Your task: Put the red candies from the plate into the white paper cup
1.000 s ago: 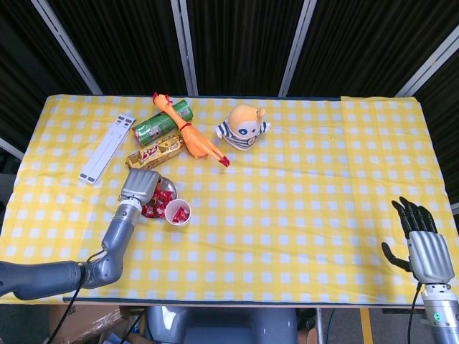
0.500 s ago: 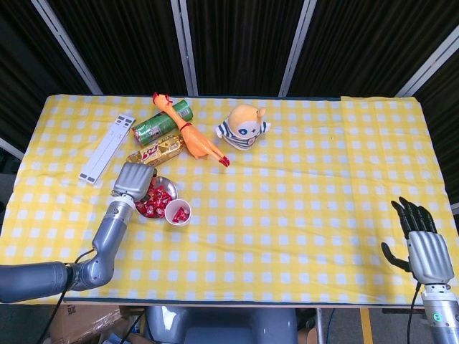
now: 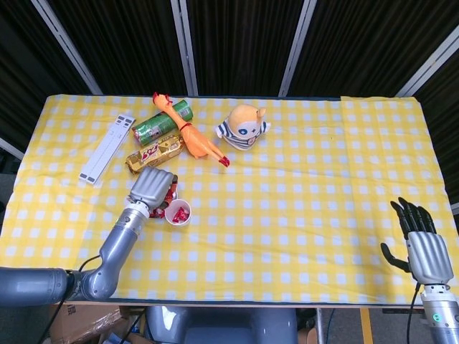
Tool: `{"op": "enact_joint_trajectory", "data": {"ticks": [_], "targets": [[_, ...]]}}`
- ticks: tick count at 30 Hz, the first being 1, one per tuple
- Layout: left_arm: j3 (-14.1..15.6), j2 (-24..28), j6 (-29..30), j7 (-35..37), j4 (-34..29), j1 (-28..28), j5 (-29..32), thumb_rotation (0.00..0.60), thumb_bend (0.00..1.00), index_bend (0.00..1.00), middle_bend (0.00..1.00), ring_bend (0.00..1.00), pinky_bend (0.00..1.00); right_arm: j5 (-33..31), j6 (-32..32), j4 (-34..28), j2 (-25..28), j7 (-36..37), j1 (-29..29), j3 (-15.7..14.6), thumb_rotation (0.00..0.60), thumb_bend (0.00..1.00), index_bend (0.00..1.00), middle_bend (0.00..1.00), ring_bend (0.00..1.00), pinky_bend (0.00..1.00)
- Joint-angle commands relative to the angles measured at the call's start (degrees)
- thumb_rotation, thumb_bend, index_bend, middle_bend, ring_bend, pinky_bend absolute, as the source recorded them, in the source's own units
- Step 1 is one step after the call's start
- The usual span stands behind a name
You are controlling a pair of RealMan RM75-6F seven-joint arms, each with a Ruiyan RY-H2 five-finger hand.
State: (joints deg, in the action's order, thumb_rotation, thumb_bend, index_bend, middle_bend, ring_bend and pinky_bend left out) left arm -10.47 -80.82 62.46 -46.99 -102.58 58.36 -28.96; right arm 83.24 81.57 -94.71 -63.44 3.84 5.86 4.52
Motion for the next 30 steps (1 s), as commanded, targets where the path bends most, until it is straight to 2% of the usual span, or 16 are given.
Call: {"op": "enact_joint_trajectory", "data": {"ticks": [1,10,20,30], "targets": [[-0.09,-1.0,0.56,-0.54,-0.84,0.73,0.26,0.6,0.46,0.57,0.63,0.92,0.95,0.08,0.08,-0.01,0.01,0.02,-0.01,0.01,0.6,0.41,0.0,0.0,0.0,0.0],[0.93,-3.73,1.75,-2.18,-1.4,2.11,2.08,0.6,0.46,0.57,0.63,0.92,0.95,-0.23,0.02,0.1,0.19,0.83,-0.07,0.16,0.6,0.41,0.0,0.0,0.0,0.0],[1.89,-3.86,2.47,-3.35,-1.97,2.68,4.19,0.6,0.42,0.54,0.62,0.92,0.95,-0.06,0.05,0.08,0.21,0.93,-0.02,0.18,0.6,0.41,0.0,0.0,0.0,0.0],[2.33,-4.1,2.54,-3.08,-1.84,2.85,4.34,0.6,0.36,0.46,0.52,0.92,0.95,0.06,0.17,0.04,0.22,0.85,-0.07,0.13,0.6,0.41,0.0,0.0,0.0,0.0]]}}
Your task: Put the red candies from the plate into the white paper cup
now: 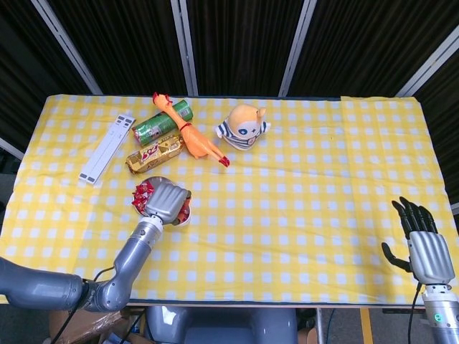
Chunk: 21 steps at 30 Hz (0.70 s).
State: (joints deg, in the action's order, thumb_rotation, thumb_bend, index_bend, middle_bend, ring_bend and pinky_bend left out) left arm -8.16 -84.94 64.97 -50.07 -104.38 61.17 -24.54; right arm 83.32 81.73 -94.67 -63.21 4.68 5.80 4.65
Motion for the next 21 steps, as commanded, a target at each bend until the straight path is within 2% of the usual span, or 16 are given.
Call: {"op": "enact_joint_trajectory", "data": {"ticks": [1,8,15,21], "targets": [[0.02,0.07,0.04,0.06,-0.09,0.05,-0.14,0.6,0.36,0.45,0.51,0.92,0.95,-0.03,0.01,0.01,-0.01,0.0,0.0,0.01,0.6,0.41,0.0,0.0,0.0,0.0],[-0.36,0.88,0.23,0.91,-0.78,-0.03,-0.29,0.6,0.34,0.42,0.47,0.92,0.95,0.06,0.14,0.1,-0.04,0.09,-0.02,0.05,0.6,0.41,0.0,0.0,0.0,0.0],[-2.55,3.88,1.07,4.52,-2.35,-1.13,-1.93,0.6,0.29,0.35,0.39,0.92,0.95,0.16,0.34,0.19,-0.06,0.26,-0.09,0.06,0.6,0.41,0.0,0.0,0.0,0.0],[-1.82,7.21,0.99,4.52,-2.4,-1.94,-1.82,0.6,0.25,0.3,0.33,0.92,0.95,0.26,0.44,0.23,-0.1,0.18,-0.09,0.08,0.6,0.41,0.0,0.0,0.0,0.0]]}}
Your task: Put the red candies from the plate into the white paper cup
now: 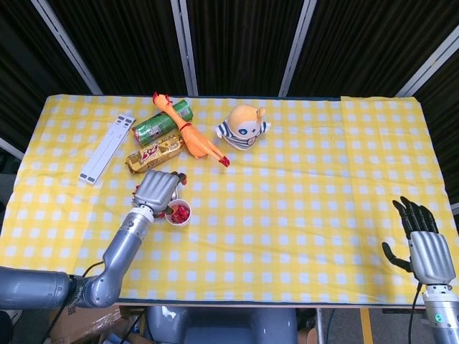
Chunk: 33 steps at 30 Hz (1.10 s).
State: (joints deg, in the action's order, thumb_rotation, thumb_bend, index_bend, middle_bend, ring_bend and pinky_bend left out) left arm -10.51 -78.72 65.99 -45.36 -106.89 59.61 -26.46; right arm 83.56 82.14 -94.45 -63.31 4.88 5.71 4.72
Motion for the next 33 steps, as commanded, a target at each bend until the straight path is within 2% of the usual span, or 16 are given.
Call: {"op": "enact_joint_trajectory", "data": {"ticks": [1,6,9,19,22,33], "targets": [[1.03,1.45,-0.07,-0.44,0.38,-0.57,0.19,0.6,0.25,0.29,0.32,0.92,0.95,0.03,0.05,0.01,-0.02,-0.02,-0.01,0.01,0.6,0.41,0.0,0.0,0.0,0.0],[3.48,2.8,-1.33,-1.7,2.06,-1.27,2.12,0.6,0.17,0.23,0.27,0.92,0.95,0.04,0.09,-0.01,-0.06,-0.01,-0.02,0.01,0.6,0.41,0.0,0.0,0.0,0.0],[4.6,3.04,-2.58,-2.64,3.49,-1.26,4.15,0.6,0.17,0.22,0.26,0.92,0.95,0.04,0.02,-0.05,-0.08,-0.13,0.0,-0.02,0.6,0.41,0.0,0.0,0.0,0.0],[6.99,-1.0,-5.83,-4.92,10.35,-0.35,7.82,0.6,0.17,0.26,0.29,0.92,0.95,-0.37,-0.37,-0.11,-0.21,-0.36,0.18,0.1,0.6,0.41,0.0,0.0,0.0,0.0],[7.37,-3.42,-6.59,-5.35,13.43,-0.06,8.26,0.6,0.17,0.27,0.29,0.92,0.95,-0.51,-0.56,-0.08,-0.2,-0.16,0.22,0.12,0.6,0.41,0.0,0.0,0.0,0.0],[7.54,-6.4,-7.92,-5.54,18.67,-0.12,9.51,0.6,0.17,0.3,0.3,0.92,0.95,-0.77,-0.95,-0.08,-0.23,0.06,0.33,0.12,0.6,0.41,0.0,0.0,0.0,0.0]]}}
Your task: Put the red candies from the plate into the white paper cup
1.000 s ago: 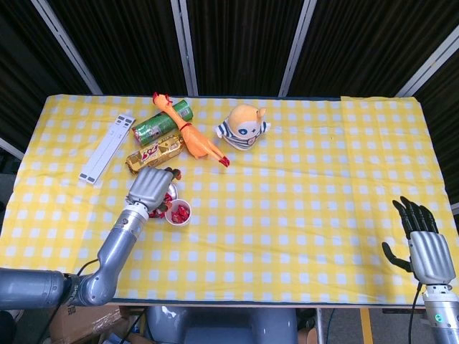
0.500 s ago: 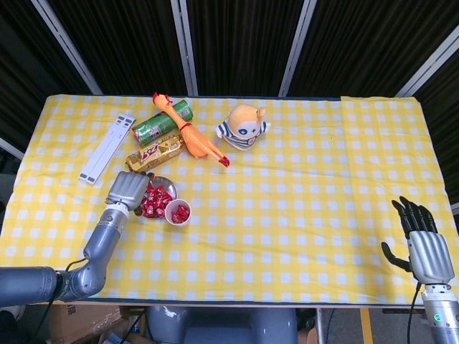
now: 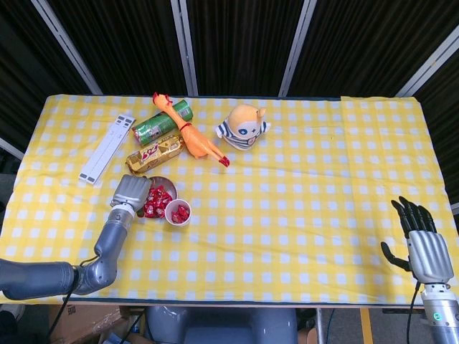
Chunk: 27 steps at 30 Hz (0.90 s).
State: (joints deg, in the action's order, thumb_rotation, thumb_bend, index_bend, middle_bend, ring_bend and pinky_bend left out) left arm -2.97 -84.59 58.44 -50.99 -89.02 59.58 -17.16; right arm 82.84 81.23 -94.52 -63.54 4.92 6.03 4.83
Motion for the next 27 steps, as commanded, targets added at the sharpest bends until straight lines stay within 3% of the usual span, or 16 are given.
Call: {"op": "enact_joint_trajectory", "data": {"ticks": [1,21,27], "targets": [[-0.03,-0.75,-0.51,0.15,1.19,-0.12,0.17,0.6,0.17,0.3,0.3,0.92,0.95,-0.06,-0.08,-0.01,-0.01,0.03,0.02,-0.01,0.6,0.41,0.0,0.0,0.0,0.0],[-0.59,-5.08,-2.56,-0.38,6.5,0.31,-0.8,0.6,0.17,0.3,0.31,0.92,0.95,-0.09,-0.12,-0.09,-0.06,0.1,0.05,0.01,0.6,0.41,0.0,0.0,0.0,0.0],[-0.7,-5.6,-2.4,-0.96,6.63,0.46,-0.69,0.6,0.24,0.39,0.4,0.92,0.95,-0.15,-0.09,-0.06,0.05,0.25,-0.01,0.0,0.6,0.41,0.0,0.0,0.0,0.0]]}}
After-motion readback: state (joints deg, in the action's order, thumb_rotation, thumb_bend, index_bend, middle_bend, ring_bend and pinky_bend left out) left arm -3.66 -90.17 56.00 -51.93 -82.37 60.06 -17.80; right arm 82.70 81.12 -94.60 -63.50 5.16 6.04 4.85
